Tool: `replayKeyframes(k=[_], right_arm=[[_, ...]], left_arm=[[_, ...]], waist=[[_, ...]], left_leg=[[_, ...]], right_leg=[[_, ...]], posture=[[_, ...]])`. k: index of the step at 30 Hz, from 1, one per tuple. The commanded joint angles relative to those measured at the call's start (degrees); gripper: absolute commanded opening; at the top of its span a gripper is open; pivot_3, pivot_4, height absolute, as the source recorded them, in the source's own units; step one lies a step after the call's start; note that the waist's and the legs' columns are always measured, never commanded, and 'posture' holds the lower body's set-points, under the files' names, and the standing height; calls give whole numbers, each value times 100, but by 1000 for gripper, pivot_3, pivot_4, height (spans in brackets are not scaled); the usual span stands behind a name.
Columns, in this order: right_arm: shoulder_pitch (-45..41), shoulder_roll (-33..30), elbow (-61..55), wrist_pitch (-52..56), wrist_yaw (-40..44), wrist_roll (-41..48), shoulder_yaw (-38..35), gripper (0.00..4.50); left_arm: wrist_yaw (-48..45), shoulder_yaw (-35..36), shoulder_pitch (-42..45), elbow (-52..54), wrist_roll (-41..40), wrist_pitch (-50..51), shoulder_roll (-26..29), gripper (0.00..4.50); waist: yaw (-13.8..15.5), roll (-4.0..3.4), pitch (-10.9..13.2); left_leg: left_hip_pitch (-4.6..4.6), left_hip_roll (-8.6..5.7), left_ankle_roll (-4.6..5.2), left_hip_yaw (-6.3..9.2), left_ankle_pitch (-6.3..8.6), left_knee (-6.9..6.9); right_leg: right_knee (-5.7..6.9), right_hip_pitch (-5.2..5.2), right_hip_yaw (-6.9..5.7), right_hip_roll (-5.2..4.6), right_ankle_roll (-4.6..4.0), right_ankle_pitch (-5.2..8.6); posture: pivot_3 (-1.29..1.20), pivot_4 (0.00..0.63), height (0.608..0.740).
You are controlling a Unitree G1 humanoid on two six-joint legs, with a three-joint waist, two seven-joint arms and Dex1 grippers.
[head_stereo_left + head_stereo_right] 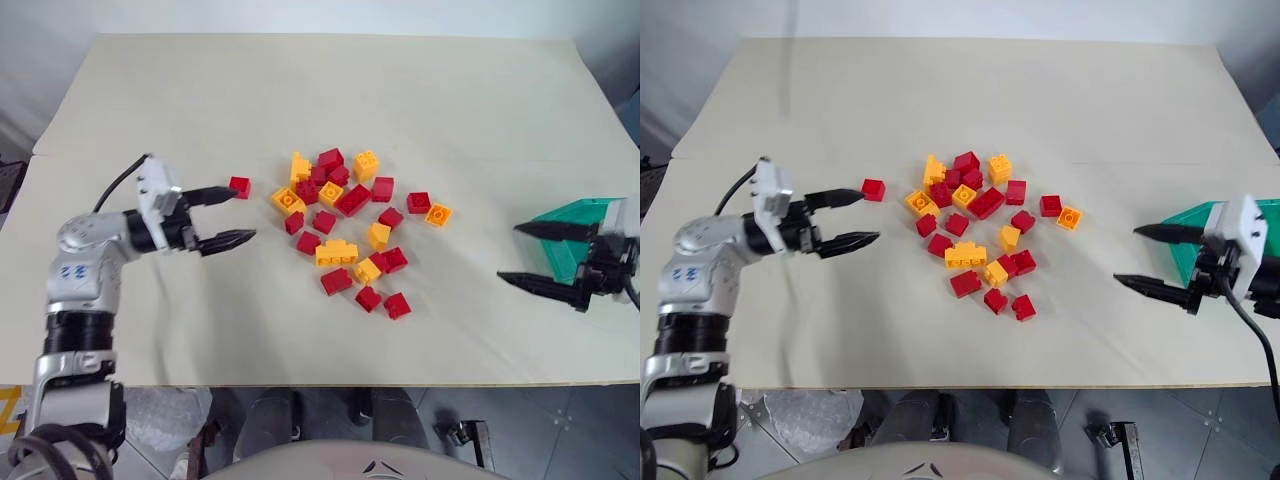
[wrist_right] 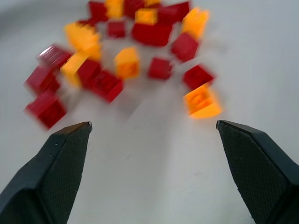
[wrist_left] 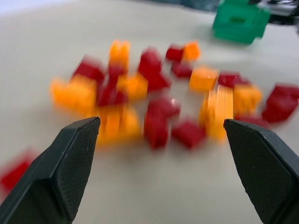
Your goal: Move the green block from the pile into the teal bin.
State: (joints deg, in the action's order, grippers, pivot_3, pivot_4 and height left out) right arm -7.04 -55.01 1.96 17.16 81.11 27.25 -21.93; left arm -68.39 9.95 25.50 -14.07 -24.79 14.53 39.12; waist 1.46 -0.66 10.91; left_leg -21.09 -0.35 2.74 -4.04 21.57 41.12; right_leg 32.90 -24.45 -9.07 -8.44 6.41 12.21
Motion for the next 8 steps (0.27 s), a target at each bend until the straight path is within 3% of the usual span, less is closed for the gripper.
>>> replayKeyframes(k=[1,8], right_arm=[[-384,-102,738,-579,344,-107,174,4475],[-884,-37,1494,-1124,351,-285,456,4475]], left_arm=[[21,317,-317,325,-222,60,170,4500],[160,524,-708,580,-256,-33,226,4500]], waist=[[3,-2,1],[-19,-5,1]], left_leg=[[1,0,0,0,0,4],[6,3,-4,-2,-1,7]], right_leg=[[2,0,0,-1,0,0],[13,-1,4,-3,-4,-2]], posture=[[0,150,740],[0,150,740]])
